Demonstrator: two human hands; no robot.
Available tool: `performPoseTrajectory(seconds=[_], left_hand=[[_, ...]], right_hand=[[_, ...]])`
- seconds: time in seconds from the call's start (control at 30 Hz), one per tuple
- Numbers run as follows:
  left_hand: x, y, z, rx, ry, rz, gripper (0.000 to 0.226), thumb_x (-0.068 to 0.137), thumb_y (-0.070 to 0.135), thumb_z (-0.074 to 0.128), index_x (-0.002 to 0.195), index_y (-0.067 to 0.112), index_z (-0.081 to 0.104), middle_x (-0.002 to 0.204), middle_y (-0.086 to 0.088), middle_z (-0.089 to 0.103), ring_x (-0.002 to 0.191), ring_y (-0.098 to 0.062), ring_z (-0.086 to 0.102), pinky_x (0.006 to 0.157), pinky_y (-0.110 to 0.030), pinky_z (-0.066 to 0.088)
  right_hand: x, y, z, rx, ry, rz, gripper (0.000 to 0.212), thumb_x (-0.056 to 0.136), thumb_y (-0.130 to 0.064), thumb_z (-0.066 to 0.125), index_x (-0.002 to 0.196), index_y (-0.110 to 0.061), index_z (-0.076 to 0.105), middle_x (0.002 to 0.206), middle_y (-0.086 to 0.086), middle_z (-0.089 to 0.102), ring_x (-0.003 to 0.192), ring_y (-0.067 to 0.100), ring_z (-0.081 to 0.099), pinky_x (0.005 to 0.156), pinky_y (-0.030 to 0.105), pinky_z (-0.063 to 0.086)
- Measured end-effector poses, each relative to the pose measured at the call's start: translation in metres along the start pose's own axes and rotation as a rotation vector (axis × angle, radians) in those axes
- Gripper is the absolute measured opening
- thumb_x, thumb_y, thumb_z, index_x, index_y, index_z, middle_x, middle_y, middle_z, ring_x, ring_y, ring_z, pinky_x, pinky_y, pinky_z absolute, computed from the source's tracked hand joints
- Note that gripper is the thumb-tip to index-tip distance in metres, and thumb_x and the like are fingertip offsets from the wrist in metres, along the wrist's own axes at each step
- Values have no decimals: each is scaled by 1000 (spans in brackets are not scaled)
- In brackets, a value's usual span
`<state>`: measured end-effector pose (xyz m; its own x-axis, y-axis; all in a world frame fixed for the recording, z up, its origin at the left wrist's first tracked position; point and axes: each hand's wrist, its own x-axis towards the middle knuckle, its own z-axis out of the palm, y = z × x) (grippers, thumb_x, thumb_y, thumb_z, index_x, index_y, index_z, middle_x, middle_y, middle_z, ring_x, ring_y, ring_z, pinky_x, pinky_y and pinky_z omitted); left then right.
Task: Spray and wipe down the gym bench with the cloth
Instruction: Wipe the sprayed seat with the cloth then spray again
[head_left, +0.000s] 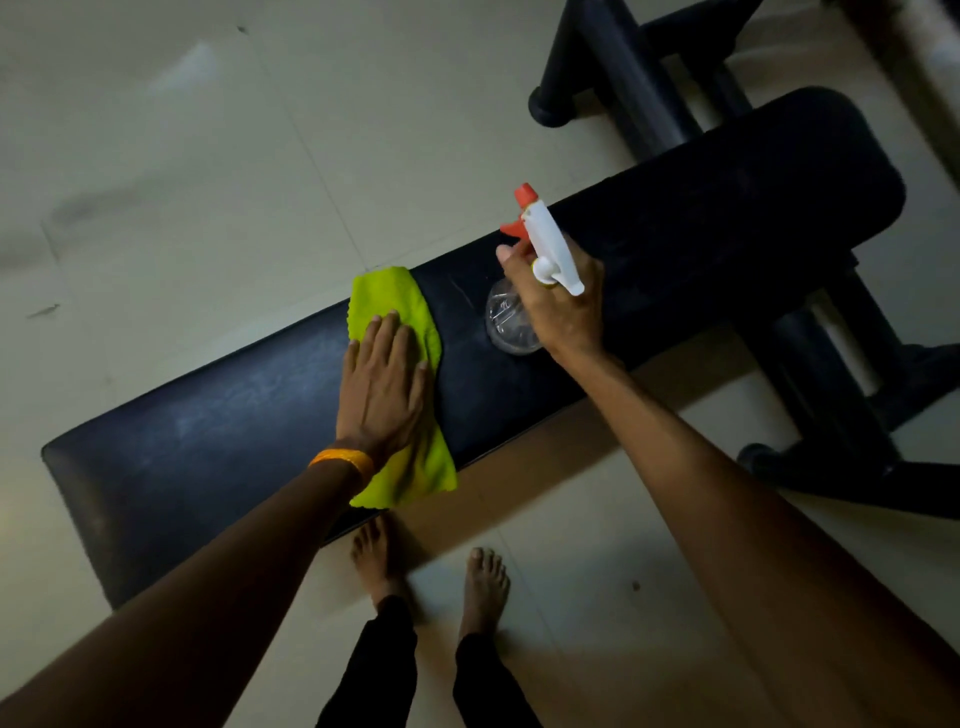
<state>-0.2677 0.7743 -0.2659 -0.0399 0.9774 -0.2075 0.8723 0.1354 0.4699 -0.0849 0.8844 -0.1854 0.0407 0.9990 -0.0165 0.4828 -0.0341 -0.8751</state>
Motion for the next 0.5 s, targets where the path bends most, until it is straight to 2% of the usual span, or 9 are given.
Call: performPoseTrajectory(seconds=[0.03,0.1,0.13,0.17,0.23,0.33,0.37,0.43,0.5], left_hand=[[0,-2,0,2,4,15,66,98,46,24,140,1,48,159,-19,36,150,-37,28,120,-58,25],[3,-6,-3,12,-4,43,64,99,45,25,140,1,49,157,-20,38,148,-38,30,118,-57,27],[4,-8,-4,22,-12,53,63,99,44,26,139,1,50,156,-20,39,148,-38,32,117,-57,29],[6,-9,-5,35,-16,61,62,99,43,26,138,2,51,155,-20,41,147,-38,34,116,-56,30],[8,-11,-7,67,-10,79,58,99,41,28,133,2,53,151,-21,45,144,-39,38,113,-55,34],[15,-9,-11,107,28,88,54,98,37,33,129,0,55,147,-23,49,140,-42,42,111,-56,36],[18,-7,-12,112,41,94,54,97,37,33,129,-1,55,148,-24,48,140,-42,42,111,-57,37],[26,-3,-14,109,44,118,57,97,37,32,131,-3,55,149,-24,47,140,-43,42,111,-58,37],[34,3,-14,90,35,139,60,98,38,30,136,-2,52,152,-23,44,143,-41,38,114,-57,35]], right_hand=[[-1,-1,-1,9,-5,5,20,83,-36,76,94,-20,71,82,-4,72,77,3,68,70,11,50],[-4,-1,-7,56,-35,-18,33,87,-41,72,100,-11,71,87,10,73,78,23,71,71,34,59],[-4,-2,-10,82,-56,-38,31,89,-40,71,102,-11,71,89,13,72,77,29,71,71,44,59],[-5,-4,-13,96,-68,-57,29,92,-38,70,102,-11,69,90,13,72,74,31,70,70,48,58],[-8,-8,-16,92,-52,-64,26,95,-34,67,107,-11,68,94,11,72,71,27,71,66,43,59],[-13,-9,-23,135,74,-36,26,99,-24,62,123,-15,64,111,3,70,70,11,71,61,19,54],[-15,-8,-26,153,126,-16,24,99,-21,61,123,-16,63,116,0,68,71,7,71,62,15,52],[-20,-5,-35,155,216,45,20,98,-19,62,117,-11,65,116,-4,68,65,7,70,60,17,52],[-30,3,-44,104,265,107,22,95,-21,64,111,-6,69,100,-4,72,57,15,68,56,23,52]])
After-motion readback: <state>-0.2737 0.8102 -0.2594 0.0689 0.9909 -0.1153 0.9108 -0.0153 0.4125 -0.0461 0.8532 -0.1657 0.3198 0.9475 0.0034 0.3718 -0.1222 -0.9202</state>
